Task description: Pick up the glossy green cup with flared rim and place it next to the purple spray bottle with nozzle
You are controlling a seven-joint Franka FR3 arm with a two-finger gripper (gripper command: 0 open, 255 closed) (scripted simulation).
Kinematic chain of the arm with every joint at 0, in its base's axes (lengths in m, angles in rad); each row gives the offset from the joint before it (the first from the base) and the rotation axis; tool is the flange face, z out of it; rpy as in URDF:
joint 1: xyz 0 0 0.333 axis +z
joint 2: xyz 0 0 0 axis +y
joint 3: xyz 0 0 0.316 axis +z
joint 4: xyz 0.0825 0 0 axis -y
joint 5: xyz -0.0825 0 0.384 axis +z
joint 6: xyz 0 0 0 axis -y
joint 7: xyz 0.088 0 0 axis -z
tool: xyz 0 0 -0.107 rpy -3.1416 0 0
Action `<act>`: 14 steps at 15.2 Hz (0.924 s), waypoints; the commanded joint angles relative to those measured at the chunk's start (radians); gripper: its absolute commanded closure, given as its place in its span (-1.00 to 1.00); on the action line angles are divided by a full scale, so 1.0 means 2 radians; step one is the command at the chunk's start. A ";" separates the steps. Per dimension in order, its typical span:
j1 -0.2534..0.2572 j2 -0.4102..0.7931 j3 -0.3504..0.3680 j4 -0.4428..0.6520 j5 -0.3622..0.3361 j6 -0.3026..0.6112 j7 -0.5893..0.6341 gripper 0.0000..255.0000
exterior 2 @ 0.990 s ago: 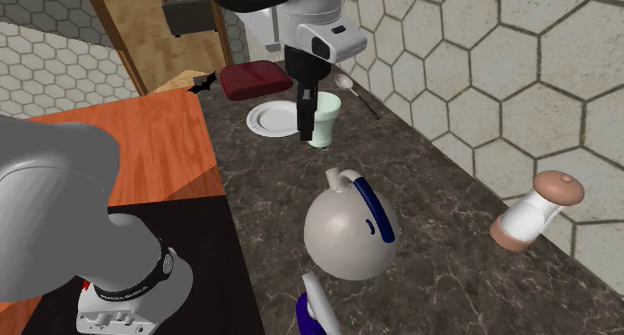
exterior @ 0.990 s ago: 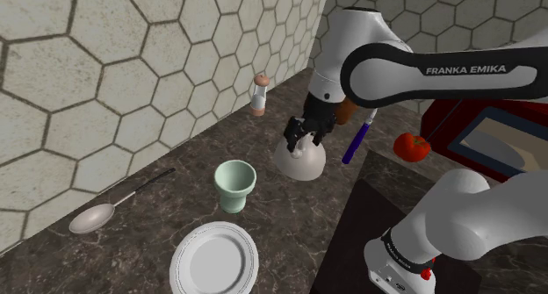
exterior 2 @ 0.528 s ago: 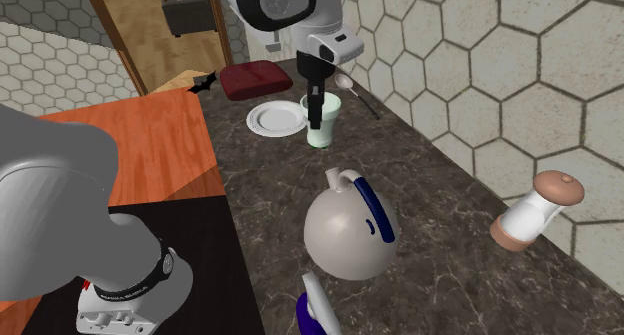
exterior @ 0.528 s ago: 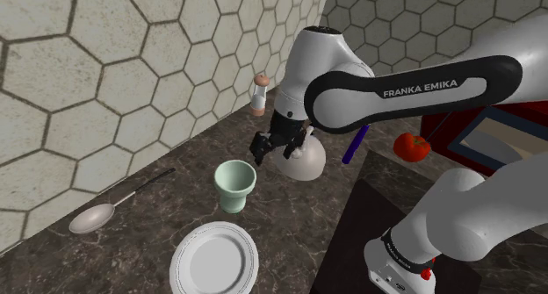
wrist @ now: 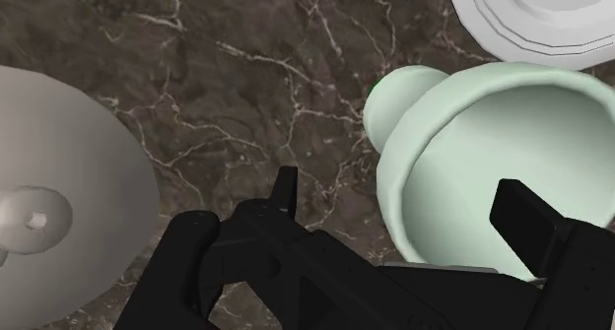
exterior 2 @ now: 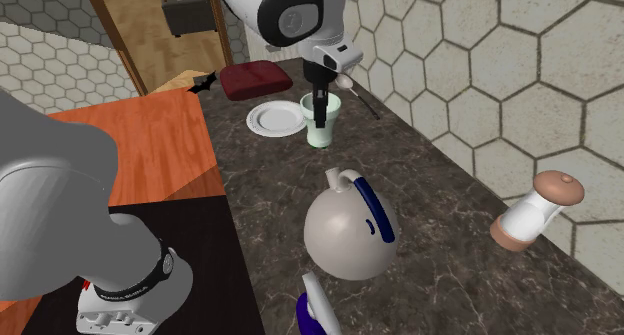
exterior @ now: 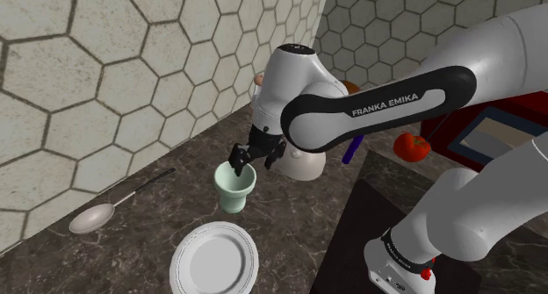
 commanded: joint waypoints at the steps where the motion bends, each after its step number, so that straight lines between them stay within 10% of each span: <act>1: 0.000 0.012 0.003 -0.004 -0.003 0.017 0.004 -1.00; 11: 0.000 0.026 0.006 -0.010 -0.007 0.036 0.007 -1.00; 12: 0.000 0.026 0.006 -0.010 -0.007 0.036 0.007 1.00; 14: 0.000 0.026 0.006 -0.010 -0.007 0.036 0.007 1.00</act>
